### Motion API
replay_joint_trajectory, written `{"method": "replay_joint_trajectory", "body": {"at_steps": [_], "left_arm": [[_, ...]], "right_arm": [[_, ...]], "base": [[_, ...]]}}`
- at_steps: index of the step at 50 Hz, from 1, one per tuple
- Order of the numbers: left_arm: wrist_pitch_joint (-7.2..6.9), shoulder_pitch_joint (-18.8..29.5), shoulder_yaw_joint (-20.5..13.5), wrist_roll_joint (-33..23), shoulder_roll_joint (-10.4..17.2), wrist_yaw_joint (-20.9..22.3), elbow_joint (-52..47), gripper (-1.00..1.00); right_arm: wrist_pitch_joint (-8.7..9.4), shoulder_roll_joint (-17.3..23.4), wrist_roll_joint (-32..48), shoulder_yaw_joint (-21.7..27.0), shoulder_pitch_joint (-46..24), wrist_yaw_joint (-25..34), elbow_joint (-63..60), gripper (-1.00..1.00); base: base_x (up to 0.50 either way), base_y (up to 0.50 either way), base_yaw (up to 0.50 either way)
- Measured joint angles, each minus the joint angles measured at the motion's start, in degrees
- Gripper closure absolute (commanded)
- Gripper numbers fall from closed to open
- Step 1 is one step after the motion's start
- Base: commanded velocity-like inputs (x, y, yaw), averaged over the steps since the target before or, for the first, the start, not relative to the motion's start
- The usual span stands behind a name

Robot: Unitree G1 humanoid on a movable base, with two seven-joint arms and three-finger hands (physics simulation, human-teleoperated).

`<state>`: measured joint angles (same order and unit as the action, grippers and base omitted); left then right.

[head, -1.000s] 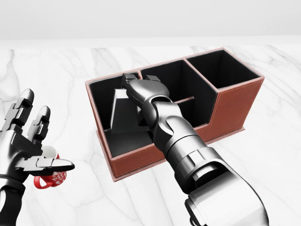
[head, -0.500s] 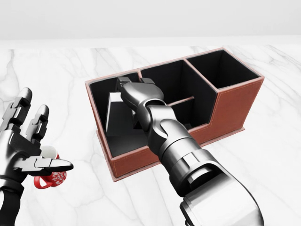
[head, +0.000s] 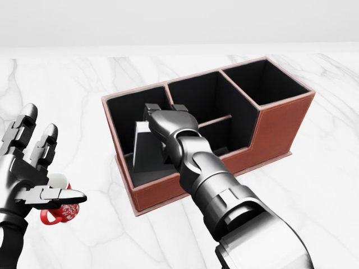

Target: Pick up the book and place it in the left compartment of the caddy.

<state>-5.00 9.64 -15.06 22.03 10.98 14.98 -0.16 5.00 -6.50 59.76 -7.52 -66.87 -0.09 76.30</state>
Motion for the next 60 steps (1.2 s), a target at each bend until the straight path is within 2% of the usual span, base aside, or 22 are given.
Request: {"method": "replay_joint_trajectory", "body": {"at_steps": [4, 5, 8, 10, 11, 14, 22, 31, 35, 39, 41, 42, 46, 48, 60], "left_arm": [[0.00, 0.0, 0.0, 0.0, 0.0, 0.0, 0.0, -1.00], [0.00, 0.0, 0.0, 0.0, 0.0, 0.0, 0.0, -1.00], [0.00, 0.0, 0.0, 0.0, 0.0, 0.0, 0.1, -1.00], [0.00, 0.0, 0.1, -0.1, 0.0, 0.0, 0.1, -1.00], [0.00, 0.0, 0.1, -0.1, 0.0, 0.1, 0.1, -1.00], [0.00, -0.1, 0.1, -0.1, -0.1, 0.1, 0.0, -1.00], [0.00, -0.2, 0.1, -0.1, -0.1, 0.0, -0.3, -1.00], [0.00, -0.2, 0.2, -0.3, -0.2, 0.0, -0.1, -1.00], [0.00, 0.0, 0.2, -0.3, -0.2, 0.0, 0.1, -1.00], [0.00, 0.1, 0.2, -0.3, -0.2, 0.0, 0.3, -1.00], [0.00, 0.1, 0.2, -0.3, -0.2, 0.0, 0.2, -1.00], [0.00, 0.0, 0.2, -0.3, -0.1, 0.0, 0.2, -1.00], [0.00, -0.1, 0.2, -0.2, -0.1, 0.0, -0.2, -1.00], [0.00, -0.2, 0.1, -0.2, -0.1, 0.0, -0.4, -1.00], [0.00, -0.6, -0.1, -0.1, -0.2, -0.1, -1.5, -1.00]], "right_arm": [[0.00, -0.1, 0.1, 0.1, 0.1, -0.1, 0.1, 1.00], [0.00, -0.1, 0.1, 0.1, 0.2, -0.2, 0.1, 0.93], [0.00, -0.1, 0.5, 0.3, 0.2, -0.6, -0.1, 0.47], [0.00, -0.1, 0.7, 0.4, 0.1, -0.9, -0.3, 0.34], [0.00, -0.1, 0.9, 0.4, 0.1, -1.0, -0.4, 0.11], [0.00, -0.1, 1.1, 0.5, 0.1, -1.3, -0.6, -0.10], [0.00, -0.3, 1.7, 0.6, 0.3, -1.7, -1.1, -0.08], [0.00, -0.4, 2.0, 0.6, 0.5, -1.8, -1.5, 0.14], [0.00, -0.4, 2.1, 0.5, 0.7, -1.7, -1.6, 0.14], [0.00, -0.4, 2.2, 0.5, 0.9, -1.6, -1.7, -0.10], [0.00, -0.4, 2.2, 0.4, 1.0, -1.4, -1.9, -0.33], [0.00, -0.4, 2.2, 0.4, 1.0, -1.3, -2.1, -0.33], [0.00, -0.4, 2.1, 0.4, 1.1, -0.9, -2.8, -0.87], [0.00, -0.3, 1.9, 0.4, 1.1, -0.5, -3.4, -1.00], [0.00, 1.8, 0.8, 0.6, 2.2, 3.8, -12.6, -1.00]], "base": [[0.00, 0.00, 0.00], [0.00, 0.00, 0.00], [0.00, 0.00, 0.00], [0.00, 0.00, 0.00], [0.00, 0.00, 0.00], [0.00, 0.00, 0.00], [0.00, 0.00, 0.00], [0.00, 0.00, 0.00], [0.00, 0.00, 0.00], [0.00, 0.00, 0.00], [0.00, 0.00, 0.00], [0.00, 0.00, 0.00], [0.00, 0.00, 0.00], [0.00, 0.00, 0.00], [0.00, 0.00, 0.00]]}}
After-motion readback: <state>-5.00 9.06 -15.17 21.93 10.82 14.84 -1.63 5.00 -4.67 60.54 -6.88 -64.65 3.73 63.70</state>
